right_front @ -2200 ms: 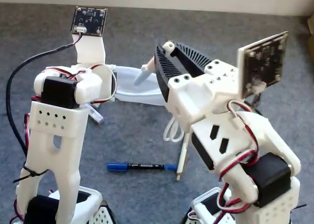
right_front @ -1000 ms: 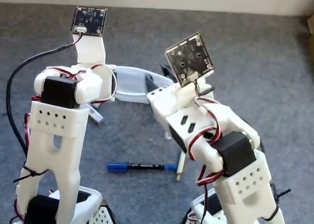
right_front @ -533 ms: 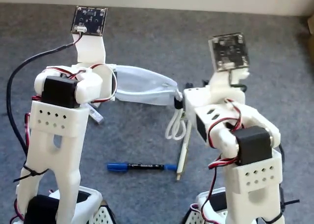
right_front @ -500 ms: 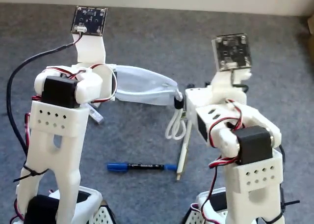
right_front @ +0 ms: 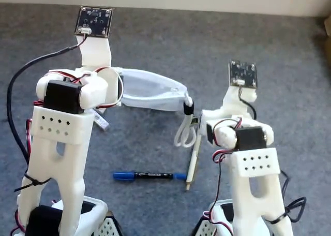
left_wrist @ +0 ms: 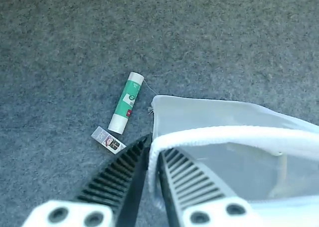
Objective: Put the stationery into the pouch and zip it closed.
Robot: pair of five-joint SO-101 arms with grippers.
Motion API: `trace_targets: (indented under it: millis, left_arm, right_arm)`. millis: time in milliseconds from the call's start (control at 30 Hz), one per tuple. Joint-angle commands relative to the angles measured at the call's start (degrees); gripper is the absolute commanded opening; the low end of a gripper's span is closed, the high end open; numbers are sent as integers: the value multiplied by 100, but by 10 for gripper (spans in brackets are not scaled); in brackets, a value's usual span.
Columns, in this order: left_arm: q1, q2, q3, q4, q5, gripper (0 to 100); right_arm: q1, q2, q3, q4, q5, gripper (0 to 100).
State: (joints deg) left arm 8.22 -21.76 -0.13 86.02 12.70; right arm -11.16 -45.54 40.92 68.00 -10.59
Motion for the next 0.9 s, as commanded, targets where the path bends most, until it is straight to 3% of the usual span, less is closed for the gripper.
trace_targets:
  millis: [0, 400, 733, 867]
  left_arm:
    - [-31, 101, -101, -79, 299, 8]
    - [-136, 101, -1024, 316, 343, 7]
    - [-1358, 101, -1798, 563, 360, 7]
    - [-1481, 101, -1815, 633, 369, 7]
  right_arm:
    - [57, -57, 295, -514, -193, 127]
    - [66, -40, 505, -532, -229, 130]
    - [40, -40, 813, -743, -264, 130]
    - [40, -40, 822, -884, -563, 130]
